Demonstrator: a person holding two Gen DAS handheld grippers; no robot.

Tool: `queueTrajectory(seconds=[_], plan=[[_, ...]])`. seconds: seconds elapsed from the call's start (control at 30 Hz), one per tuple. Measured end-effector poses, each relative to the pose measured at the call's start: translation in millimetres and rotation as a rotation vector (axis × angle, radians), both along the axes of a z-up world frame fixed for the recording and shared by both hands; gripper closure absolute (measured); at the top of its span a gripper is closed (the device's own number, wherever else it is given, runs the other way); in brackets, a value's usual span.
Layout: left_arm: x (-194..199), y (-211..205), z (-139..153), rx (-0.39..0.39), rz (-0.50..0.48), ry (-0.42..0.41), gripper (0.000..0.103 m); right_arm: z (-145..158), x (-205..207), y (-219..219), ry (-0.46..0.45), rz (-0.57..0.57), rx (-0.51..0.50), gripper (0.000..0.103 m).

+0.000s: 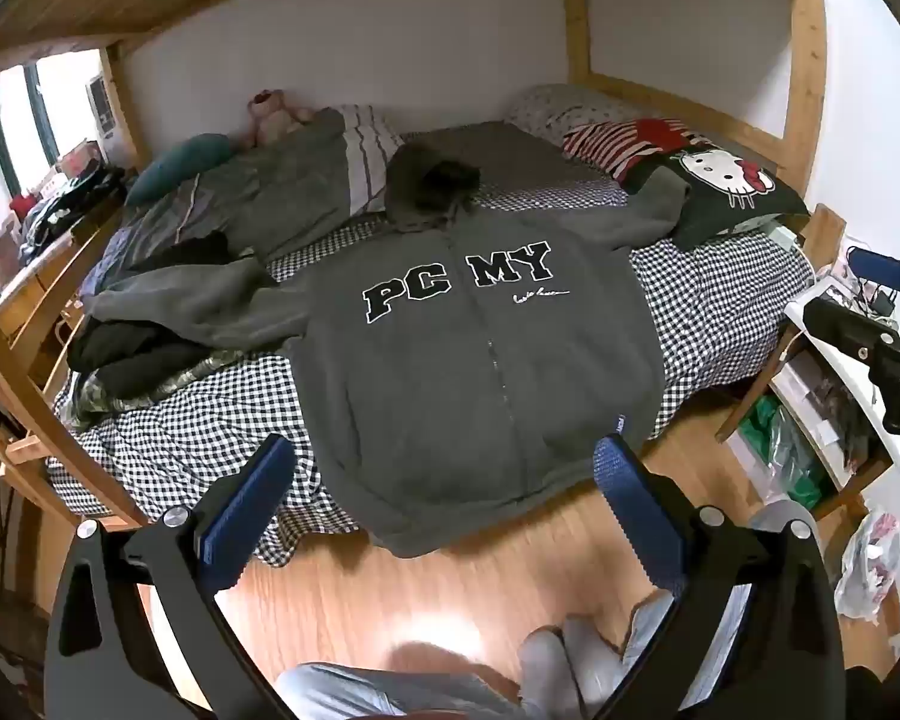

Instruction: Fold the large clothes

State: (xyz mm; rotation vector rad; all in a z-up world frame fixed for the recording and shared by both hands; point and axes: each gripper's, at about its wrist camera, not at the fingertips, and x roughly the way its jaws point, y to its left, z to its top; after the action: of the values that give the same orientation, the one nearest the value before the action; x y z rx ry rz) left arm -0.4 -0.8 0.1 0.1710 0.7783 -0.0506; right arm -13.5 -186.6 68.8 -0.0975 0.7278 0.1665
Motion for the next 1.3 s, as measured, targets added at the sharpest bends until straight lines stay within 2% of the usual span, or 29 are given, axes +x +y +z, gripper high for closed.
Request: queueTrajectory(seconds=[1.3], plan=[[6, 2, 0, -0.003, 0.011, 0.015, 0.004, 2, 4, 5, 0.012, -0.022, -0.014, 0.003]])
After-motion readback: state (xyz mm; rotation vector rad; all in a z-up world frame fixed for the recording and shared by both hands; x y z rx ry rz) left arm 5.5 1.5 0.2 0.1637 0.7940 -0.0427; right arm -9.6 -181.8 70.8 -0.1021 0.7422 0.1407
